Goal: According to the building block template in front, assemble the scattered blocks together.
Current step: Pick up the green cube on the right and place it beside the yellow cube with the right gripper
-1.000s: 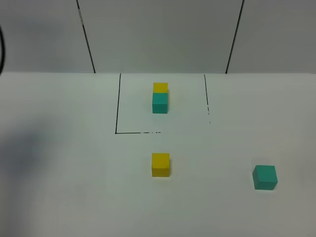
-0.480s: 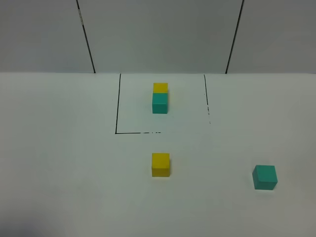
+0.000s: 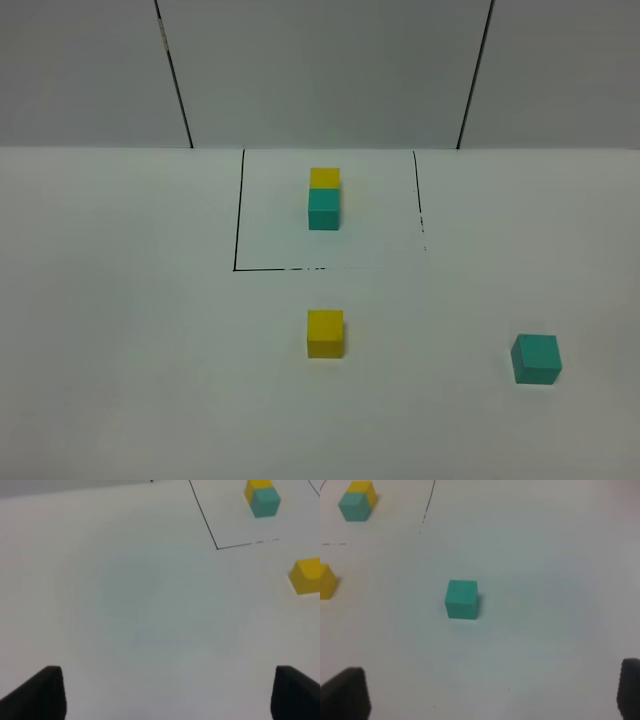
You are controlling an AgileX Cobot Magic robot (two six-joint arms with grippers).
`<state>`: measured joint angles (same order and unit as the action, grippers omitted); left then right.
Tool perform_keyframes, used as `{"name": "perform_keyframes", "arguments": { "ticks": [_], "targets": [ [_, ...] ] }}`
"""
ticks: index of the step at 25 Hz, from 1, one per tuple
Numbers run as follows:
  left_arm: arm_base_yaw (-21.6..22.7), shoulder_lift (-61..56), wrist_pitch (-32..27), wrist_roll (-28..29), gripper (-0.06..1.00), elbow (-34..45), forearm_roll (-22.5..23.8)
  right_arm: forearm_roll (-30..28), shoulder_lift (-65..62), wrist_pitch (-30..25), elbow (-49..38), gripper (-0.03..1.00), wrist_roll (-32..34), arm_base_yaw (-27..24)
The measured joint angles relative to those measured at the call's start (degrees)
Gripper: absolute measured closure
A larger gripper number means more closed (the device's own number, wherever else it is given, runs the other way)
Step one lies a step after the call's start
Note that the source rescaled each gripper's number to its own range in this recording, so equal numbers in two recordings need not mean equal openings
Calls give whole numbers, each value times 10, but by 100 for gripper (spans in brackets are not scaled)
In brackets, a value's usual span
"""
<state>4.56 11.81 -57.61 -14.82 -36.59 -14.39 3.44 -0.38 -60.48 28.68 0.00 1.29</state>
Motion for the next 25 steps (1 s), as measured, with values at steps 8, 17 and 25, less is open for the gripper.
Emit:
{"name": "perform_keyframes", "arguments": {
  "ticks": [8, 17, 25],
  "targets": [
    [-14, -90, -38, -1, 15, 42, 6, 0, 0, 0, 0, -3, 0, 0],
    [-14, -122, -44, -3, 15, 76, 1, 0, 0, 0, 0, -3, 0, 0],
    [-14, -123, -44, -3, 15, 76, 1, 0, 0, 0, 0, -3, 0, 0]
  ]
}}
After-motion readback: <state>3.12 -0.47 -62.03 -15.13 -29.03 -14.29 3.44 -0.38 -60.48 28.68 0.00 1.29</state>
